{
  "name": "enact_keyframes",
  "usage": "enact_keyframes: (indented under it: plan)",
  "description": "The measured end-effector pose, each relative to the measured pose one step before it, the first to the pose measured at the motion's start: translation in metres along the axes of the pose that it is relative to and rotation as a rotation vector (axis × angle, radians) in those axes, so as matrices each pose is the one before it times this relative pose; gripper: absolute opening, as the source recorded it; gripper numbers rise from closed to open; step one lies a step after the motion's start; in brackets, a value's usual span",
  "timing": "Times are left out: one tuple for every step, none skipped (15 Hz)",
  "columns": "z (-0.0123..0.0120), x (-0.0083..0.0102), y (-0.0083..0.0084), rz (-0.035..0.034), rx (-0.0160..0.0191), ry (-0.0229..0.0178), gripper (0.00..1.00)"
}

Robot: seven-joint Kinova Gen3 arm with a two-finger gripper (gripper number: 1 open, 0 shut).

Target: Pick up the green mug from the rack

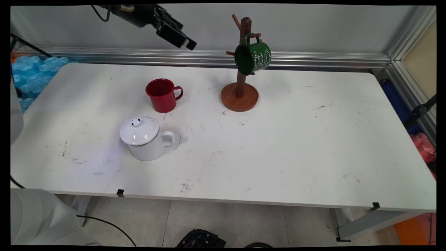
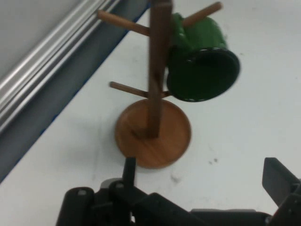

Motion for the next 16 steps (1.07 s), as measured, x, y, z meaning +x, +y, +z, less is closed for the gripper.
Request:
enact_keyframes:
  plan:
    - [0.00239,-0.00028,0.00335,0.00722,-0.01339,-0.00267,1.00]
    - [0.00277,-0.00014,0.00303,0.00290,-0.01146,-0.00111,1.00]
    - [0.00358,-0.00004,0.00349,0.00169,-0.01314,-0.00018,1.00]
    - [0.00227,-0.00018,0.00201,0.00066,-0.00720,-0.00023,1.00]
    - [0.00379,0.00001,0.00306,-0.00236,-0.01013,0.00272,1.00]
    - [0.00503,0.00009,0.00349,-0.00515,-0.01147,0.00447,1.00]
    - [0.00596,0.00045,0.00352,-0.00806,-0.01094,0.00722,1.00]
    - [0.00668,0.00065,0.00326,-0.00947,-0.00967,0.00829,1.00]
    - [0.00564,0.00015,0.00243,-0.00911,-0.00654,0.00687,1.00]
    - [0.00590,0.00004,0.00213,-0.00830,-0.00555,0.00687,1.00]
    - [0.00695,-0.00018,0.00184,-0.01030,-0.00435,0.00820,1.00]
    - [0.00738,-0.00014,0.00155,-0.00984,-0.00309,0.00788,1.00]
    - [0.00740,-0.00036,0.00102,-0.00992,-0.00166,0.00772,1.00]
    - [0.00627,-0.00044,0.00061,-0.00785,-0.00115,0.00655,1.00]
    - [0.00708,-0.00052,0.00055,-0.00846,-0.00134,0.00741,1.00]
    - [0.00724,-0.00048,0.00030,-0.00780,-0.00126,0.00761,1.00]
